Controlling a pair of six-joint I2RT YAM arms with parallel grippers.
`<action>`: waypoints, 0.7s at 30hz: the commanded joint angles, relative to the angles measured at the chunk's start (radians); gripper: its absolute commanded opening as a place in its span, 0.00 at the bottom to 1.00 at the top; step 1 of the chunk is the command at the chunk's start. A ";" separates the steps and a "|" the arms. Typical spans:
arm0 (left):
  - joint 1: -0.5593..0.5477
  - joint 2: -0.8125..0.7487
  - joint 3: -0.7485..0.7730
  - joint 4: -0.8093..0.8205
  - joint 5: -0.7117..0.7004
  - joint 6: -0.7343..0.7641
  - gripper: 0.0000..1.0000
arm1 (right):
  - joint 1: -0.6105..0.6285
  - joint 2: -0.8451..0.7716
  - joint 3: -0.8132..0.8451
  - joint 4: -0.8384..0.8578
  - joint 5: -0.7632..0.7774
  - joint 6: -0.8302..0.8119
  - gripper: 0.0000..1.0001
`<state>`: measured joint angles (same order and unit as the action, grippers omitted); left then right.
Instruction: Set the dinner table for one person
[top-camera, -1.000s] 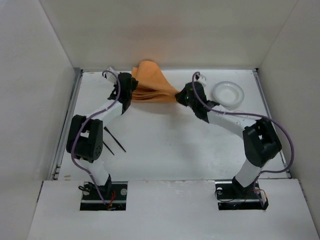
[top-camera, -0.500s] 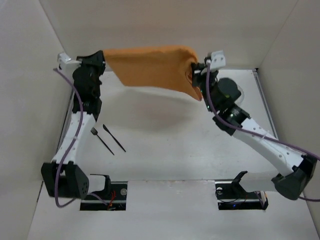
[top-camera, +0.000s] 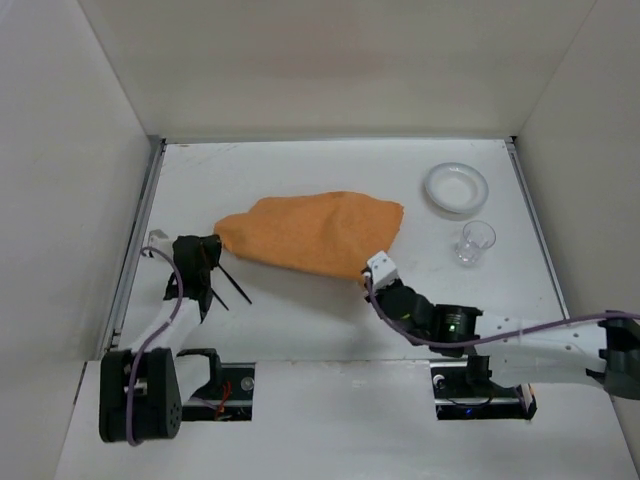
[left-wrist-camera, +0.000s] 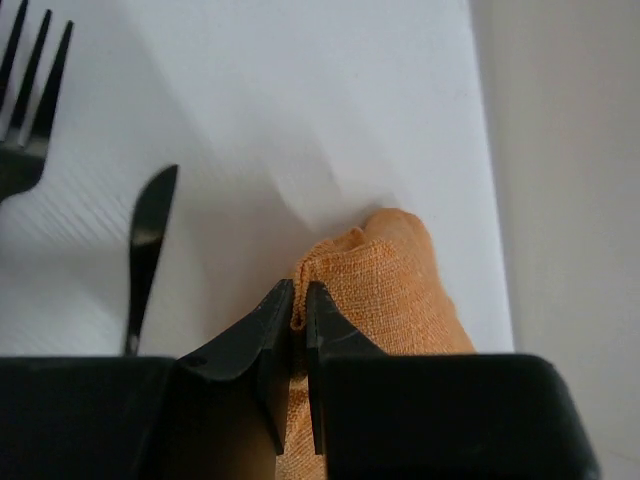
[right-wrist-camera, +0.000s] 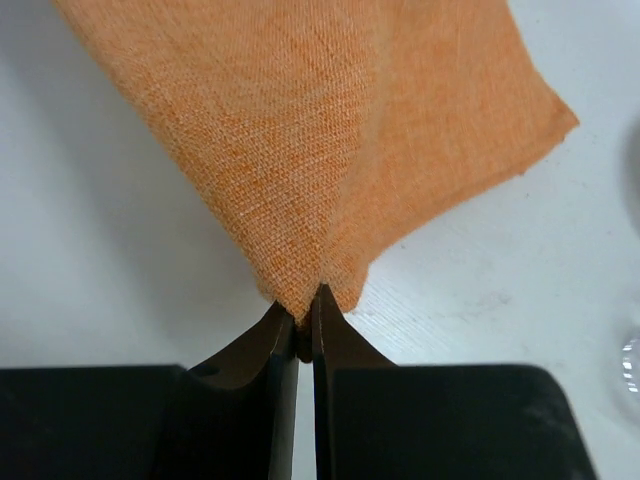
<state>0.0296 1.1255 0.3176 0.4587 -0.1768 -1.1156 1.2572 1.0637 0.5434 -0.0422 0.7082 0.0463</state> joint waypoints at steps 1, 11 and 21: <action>-0.003 -0.189 0.015 0.072 0.031 -0.027 0.03 | -0.005 -0.146 0.052 -0.051 -0.008 0.177 0.09; 0.037 -0.475 -0.002 -0.244 0.132 0.033 0.05 | -0.009 -0.235 0.052 -0.252 -0.104 0.457 0.53; 0.048 -0.616 -0.015 -0.437 0.073 0.132 0.10 | -0.285 -0.231 0.017 -0.371 -0.297 0.719 0.75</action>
<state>0.0727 0.5220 0.2996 0.0605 -0.1066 -1.0306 1.0714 0.7967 0.5766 -0.3927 0.5007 0.6350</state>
